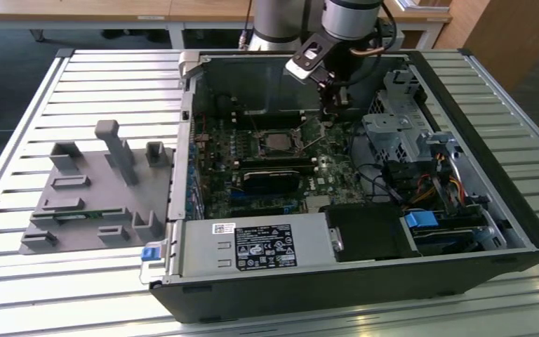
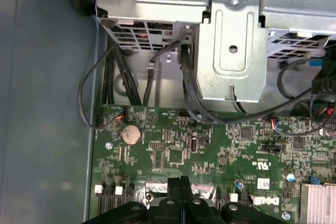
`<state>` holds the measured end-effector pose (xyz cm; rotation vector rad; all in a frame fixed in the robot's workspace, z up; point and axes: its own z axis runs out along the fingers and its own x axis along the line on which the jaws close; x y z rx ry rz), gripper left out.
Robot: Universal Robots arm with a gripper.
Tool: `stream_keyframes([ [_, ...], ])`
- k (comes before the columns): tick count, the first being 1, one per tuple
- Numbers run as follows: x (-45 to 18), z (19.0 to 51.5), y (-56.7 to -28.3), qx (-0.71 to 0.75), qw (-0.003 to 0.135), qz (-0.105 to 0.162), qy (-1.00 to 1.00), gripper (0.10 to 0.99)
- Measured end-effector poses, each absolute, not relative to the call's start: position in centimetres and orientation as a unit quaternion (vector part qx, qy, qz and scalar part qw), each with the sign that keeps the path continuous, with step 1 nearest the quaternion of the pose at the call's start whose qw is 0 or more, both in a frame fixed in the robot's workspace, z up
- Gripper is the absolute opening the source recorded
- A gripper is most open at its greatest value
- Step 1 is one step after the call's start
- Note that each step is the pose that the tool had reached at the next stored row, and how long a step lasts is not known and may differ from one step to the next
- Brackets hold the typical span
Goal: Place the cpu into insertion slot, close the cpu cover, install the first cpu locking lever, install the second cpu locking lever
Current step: 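Close the cpu cover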
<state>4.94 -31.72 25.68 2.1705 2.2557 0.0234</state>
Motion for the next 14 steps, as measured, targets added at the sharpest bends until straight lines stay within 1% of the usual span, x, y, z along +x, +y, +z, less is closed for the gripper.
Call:
stream_keyframes([
  [14, 6.4, 25.3, -31.4, 0.693, 0.004, 0.006, 0.721, 0.106],
])
